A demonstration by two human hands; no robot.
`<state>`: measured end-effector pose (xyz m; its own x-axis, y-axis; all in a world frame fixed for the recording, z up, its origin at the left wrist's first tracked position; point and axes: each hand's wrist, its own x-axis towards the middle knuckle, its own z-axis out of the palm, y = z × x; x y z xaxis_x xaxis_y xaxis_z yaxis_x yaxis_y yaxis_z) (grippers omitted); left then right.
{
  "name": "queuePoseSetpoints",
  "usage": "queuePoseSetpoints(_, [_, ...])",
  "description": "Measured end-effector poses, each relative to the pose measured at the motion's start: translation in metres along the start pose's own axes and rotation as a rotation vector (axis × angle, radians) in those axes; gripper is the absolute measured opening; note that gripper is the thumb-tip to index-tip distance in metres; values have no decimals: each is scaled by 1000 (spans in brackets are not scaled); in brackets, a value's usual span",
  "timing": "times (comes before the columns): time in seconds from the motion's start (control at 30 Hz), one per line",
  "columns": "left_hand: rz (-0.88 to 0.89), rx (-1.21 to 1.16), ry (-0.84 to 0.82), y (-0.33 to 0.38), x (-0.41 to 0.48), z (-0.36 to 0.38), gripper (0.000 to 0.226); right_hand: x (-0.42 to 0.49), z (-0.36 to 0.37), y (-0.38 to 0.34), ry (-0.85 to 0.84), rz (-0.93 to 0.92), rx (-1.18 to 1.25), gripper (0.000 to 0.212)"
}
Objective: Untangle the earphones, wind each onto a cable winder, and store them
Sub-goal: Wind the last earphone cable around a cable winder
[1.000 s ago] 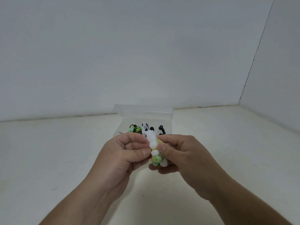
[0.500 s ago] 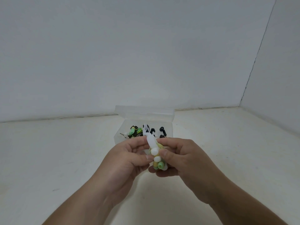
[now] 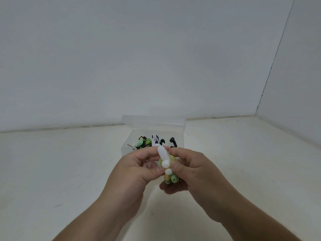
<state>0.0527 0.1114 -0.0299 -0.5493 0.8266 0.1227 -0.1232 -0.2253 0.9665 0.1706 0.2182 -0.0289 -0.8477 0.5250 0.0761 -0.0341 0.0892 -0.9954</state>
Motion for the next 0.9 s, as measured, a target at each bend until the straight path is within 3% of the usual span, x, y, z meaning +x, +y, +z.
queuePoseSetpoints(0.37, [77,15,4,-2,1,-3,38,-1,0,-4,-50,50,121,23])
queuePoseSetpoints(0.53, [233,325,124,-2,-2,-1,47,1,-2,-4,-2,71,164,22])
queuePoseSetpoints(0.7, [291,383,114,-2,-3,1,21,-1,-3,-5,8,34,82,21])
queuePoseSetpoints(0.9, [246,268,128,0,-3,2,9,-2,-1,-6,12,25,38,20])
